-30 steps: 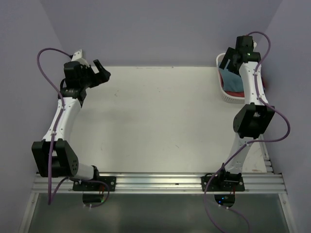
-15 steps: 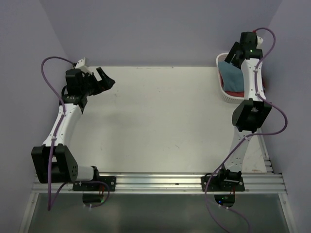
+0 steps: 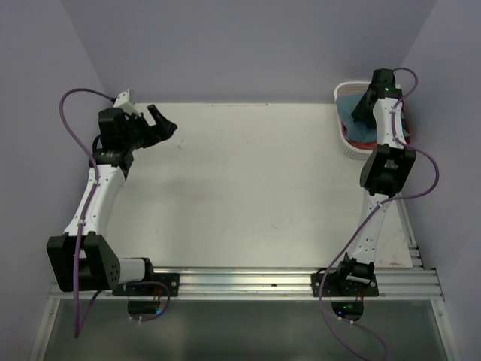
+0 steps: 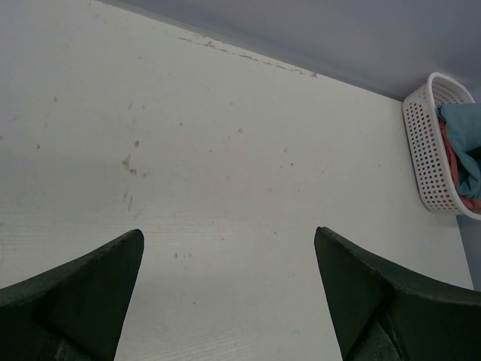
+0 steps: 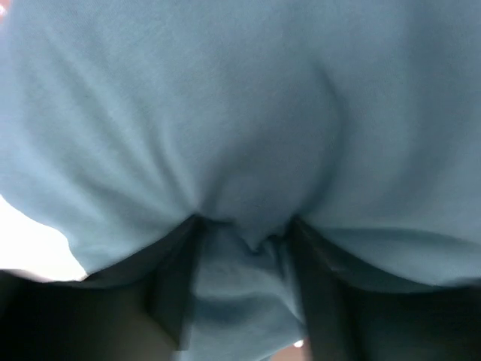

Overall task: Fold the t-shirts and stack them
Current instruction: Grab the tshirt from the pile, then move the tshirt to the center of the board, then flatten the tshirt out

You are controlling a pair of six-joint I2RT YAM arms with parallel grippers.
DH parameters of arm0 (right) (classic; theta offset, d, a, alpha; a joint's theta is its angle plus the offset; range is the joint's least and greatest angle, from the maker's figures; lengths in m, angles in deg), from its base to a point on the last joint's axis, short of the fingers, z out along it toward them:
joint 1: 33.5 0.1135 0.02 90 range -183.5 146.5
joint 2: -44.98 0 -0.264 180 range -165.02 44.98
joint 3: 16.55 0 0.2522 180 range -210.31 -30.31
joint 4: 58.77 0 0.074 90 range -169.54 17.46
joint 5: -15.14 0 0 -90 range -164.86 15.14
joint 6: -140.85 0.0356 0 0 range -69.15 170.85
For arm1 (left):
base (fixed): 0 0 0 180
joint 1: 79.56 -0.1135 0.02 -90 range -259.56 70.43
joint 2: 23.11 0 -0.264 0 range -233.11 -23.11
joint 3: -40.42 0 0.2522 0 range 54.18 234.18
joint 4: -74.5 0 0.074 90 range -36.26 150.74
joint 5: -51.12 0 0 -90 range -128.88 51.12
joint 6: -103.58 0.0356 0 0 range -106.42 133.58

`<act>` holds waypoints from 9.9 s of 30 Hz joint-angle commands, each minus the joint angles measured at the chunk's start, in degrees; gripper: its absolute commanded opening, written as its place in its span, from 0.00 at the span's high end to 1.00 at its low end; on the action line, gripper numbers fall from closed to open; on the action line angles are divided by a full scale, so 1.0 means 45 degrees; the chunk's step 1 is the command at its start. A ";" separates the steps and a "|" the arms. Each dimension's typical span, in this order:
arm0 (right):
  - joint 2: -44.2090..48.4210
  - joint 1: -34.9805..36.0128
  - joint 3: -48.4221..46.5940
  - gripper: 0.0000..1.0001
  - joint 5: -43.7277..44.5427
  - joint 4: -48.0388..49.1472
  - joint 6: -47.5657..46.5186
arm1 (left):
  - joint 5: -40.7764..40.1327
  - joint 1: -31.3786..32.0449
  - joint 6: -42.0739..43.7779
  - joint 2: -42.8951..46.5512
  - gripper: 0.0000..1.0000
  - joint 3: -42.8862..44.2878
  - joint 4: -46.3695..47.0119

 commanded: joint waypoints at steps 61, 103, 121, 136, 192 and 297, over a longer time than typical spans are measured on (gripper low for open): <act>0.7404 0.7415 0.5804 0.17 -0.2848 -0.2752 -0.1387 | -0.0337 -0.0026 0.0400 0.4059 0.00 -0.0499 -0.1594; 1.2424 0.7396 0.9437 0.18 -0.0989 -0.1093 -0.0234 | -0.2758 1.3665 0.3291 -0.5529 0.20 0.1708 -0.6516; 1.2424 0.7357 0.9515 0.18 -0.0521 -0.1074 -0.0273 | -0.2484 1.5658 0.2998 -0.8010 0.51 0.1942 -0.6067; 1.3048 0.6401 1.0022 0.18 0.0710 -0.1054 -0.0351 | -0.6408 1.5638 0.2529 -0.5706 1.00 0.9729 -1.0477; 1.1722 1.1653 1.7367 0.45 -0.3685 0.4083 0.2402 | -0.8129 1.2630 0.2001 -0.2953 0.82 1.2921 -1.0325; 1.5490 0.9877 1.2034 1.00 0.3913 -0.2208 0.0703 | -1.0160 1.3961 -0.2530 -0.0027 1.00 0.3851 -0.8938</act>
